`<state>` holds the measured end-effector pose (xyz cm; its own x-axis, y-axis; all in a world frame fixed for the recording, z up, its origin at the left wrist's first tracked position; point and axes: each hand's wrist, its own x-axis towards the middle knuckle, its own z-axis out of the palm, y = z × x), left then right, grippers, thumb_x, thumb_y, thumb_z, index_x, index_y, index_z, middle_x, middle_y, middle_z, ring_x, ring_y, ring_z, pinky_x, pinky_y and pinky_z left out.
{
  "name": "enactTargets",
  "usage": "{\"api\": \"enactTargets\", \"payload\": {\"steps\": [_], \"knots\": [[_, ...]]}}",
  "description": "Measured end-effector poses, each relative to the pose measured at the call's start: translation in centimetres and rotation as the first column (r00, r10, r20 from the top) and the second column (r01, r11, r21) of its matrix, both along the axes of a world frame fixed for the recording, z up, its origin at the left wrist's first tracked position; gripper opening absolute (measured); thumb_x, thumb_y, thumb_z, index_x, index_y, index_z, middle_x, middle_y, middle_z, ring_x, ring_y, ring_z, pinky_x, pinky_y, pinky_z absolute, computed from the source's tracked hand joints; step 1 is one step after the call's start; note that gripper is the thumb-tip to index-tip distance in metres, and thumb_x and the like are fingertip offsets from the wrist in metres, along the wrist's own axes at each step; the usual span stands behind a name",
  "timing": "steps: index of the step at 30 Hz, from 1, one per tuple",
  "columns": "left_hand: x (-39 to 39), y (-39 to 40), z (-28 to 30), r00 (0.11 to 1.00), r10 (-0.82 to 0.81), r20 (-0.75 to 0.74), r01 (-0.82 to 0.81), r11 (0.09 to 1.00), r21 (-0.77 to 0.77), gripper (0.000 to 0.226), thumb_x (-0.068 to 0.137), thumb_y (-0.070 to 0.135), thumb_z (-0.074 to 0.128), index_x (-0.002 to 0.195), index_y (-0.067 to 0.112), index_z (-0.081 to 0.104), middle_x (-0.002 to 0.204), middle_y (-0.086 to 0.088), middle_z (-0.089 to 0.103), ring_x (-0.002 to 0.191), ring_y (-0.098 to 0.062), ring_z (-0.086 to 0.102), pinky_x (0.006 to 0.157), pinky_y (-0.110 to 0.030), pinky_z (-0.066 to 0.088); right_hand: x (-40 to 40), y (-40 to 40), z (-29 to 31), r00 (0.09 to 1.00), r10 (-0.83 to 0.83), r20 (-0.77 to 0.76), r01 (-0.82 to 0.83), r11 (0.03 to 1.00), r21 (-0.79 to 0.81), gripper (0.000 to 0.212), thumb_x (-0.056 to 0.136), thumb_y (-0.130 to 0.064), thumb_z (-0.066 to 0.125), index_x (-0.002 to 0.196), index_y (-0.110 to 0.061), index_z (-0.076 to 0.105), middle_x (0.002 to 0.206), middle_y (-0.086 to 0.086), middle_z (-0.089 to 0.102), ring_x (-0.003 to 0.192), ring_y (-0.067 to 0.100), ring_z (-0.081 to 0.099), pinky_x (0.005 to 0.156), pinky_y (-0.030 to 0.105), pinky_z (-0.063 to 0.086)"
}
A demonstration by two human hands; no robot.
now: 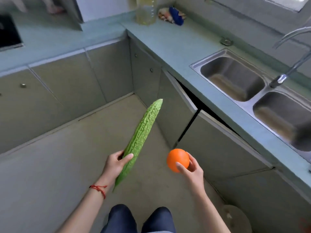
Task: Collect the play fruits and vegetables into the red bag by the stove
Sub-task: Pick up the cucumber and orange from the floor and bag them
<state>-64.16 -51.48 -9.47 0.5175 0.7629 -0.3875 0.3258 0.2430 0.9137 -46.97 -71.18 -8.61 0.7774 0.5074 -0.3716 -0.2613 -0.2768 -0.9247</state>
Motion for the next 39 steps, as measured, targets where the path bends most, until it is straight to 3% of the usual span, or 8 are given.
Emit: {"api": "enactTargets", "payload": {"steps": [5, 10, 15, 18, 22, 32, 35, 39], "knots": [[-8.9, 4.0, 0.0, 0.981, 0.195, -0.003, -0.195, 0.981, 0.011, 0.005, 0.079, 0.016, 0.07, 0.081, 0.02, 0.071, 0.06, 0.011, 0.068, 0.061, -0.009, 0.059, 0.053, -0.017, 0.047, -4.9, 8.1, 0.2, 0.981, 0.191, 0.018, -0.191, 0.982, 0.008, 0.057, 0.07, -0.013, 0.077, 0.121, -0.025, 0.054, 0.111, 0.003, 0.063, 0.091, 0.0, 0.06, 0.061, 0.006, 0.048], [-17.7, 7.2, 0.8, 0.926, 0.376, 0.022, -0.376, 0.927, 0.0, 0.014, 0.064, 0.038, 0.068, 0.075, 0.03, 0.071, 0.071, 0.006, 0.071, 0.068, -0.013, 0.063, 0.063, -0.03, 0.049, -11.6, 15.7, 0.1, 0.929, 0.369, 0.029, -0.37, 0.929, 0.005, 0.052, 0.071, -0.012, 0.077, 0.115, -0.028, 0.056, 0.108, 0.002, 0.064, 0.083, -0.007, 0.064, 0.061, 0.007, 0.048], [-25.8, 9.1, 0.8, 0.837, 0.547, 0.009, -0.547, 0.837, 0.004, 0.016, 0.064, 0.038, 0.068, 0.073, 0.026, 0.072, 0.057, 0.01, 0.066, 0.056, -0.006, 0.058, 0.049, -0.016, 0.044, -18.5, 22.2, -0.1, 0.834, 0.552, 0.007, -0.552, 0.834, -0.008, 0.055, 0.071, -0.013, 0.077, 0.12, -0.021, 0.055, 0.108, 0.002, 0.065, 0.088, -0.002, 0.063, 0.061, 0.009, 0.049], [-30.3, 9.2, 0.9, 0.767, 0.641, -0.003, -0.641, 0.767, 0.008, 0.01, 0.067, 0.034, 0.07, 0.075, 0.026, 0.071, 0.062, 0.005, 0.065, 0.057, -0.008, 0.056, 0.051, -0.02, 0.044, -22.6, 25.6, -0.2, 0.759, 0.651, 0.001, -0.651, 0.759, -0.007, 0.051, 0.071, -0.011, 0.076, 0.116, -0.022, 0.056, 0.105, 0.001, 0.065, 0.085, -0.004, 0.063, 0.06, 0.008, 0.049], [-35.4, 8.7, 0.8, 0.645, 0.763, -0.033, -0.763, 0.646, 0.009, 0.007, 0.079, 0.02, 0.069, 0.076, 0.026, 0.071, 0.063, 0.003, 0.064, 0.057, -0.008, 0.056, 0.05, -0.017, 0.043, -27.5, 29.7, -0.1, 0.619, 0.785, 0.006, -0.785, 0.619, -0.003, 0.05, 0.072, -0.011, 0.075, 0.115, -0.026, 0.054, 0.104, 0.0, 0.063, 0.09, -0.001, 0.061, 0.061, 0.01, 0.05], [-41.6, 7.9, 0.1, 0.269, 0.95, -0.161, -0.961, 0.276, 0.022, 0.005, 0.081, 0.017, 0.066, 0.085, 0.018, 0.07, 0.068, 0.003, 0.067, 0.06, -0.008, 0.061, 0.045, -0.009, 0.043, -36.4, 39.2, -0.8, 0.279, 0.96, -0.006, -0.96, 0.279, 0.008, 0.057, 0.074, -0.014, 0.074, 0.126, -0.016, 0.052, 0.116, 0.009, 0.061, 0.098, 0.017, 0.061, 0.067, 0.019, 0.05], [-41.9, 9.2, 0.0, 0.13, 0.979, -0.16, -0.992, 0.128, -0.026, 0.006, 0.081, 0.016, 0.066, 0.085, 0.015, 0.07, 0.064, 0.002, 0.066, 0.05, -0.006, 0.061, 0.042, -0.014, 0.044, -38.3, 42.8, -0.5, 0.202, 0.979, 0.005, -0.979, 0.202, 0.018, 0.058, 0.073, -0.012, 0.074, 0.126, -0.014, 0.052, 0.115, 0.008, 0.061, 0.098, 0.018, 0.06, 0.074, 0.022, 0.047], [-42.4, 12.0, 0.5, 0.05, 0.986, -0.159, -0.998, 0.042, -0.05, 0.007, 0.082, 0.018, 0.065, 0.084, 0.018, 0.072, 0.064, 0.002, 0.067, 0.05, -0.004, 0.06, 0.045, -0.016, 0.046, -39.8, 48.0, 0.2, 0.157, 0.987, 0.03, -0.987, 0.157, 0.015, 0.054, 0.073, -0.011, 0.074, 0.124, -0.016, 0.054, 0.11, 0.006, 0.062, 0.094, 0.015, 0.06, 0.078, 0.029, 0.045]]}}
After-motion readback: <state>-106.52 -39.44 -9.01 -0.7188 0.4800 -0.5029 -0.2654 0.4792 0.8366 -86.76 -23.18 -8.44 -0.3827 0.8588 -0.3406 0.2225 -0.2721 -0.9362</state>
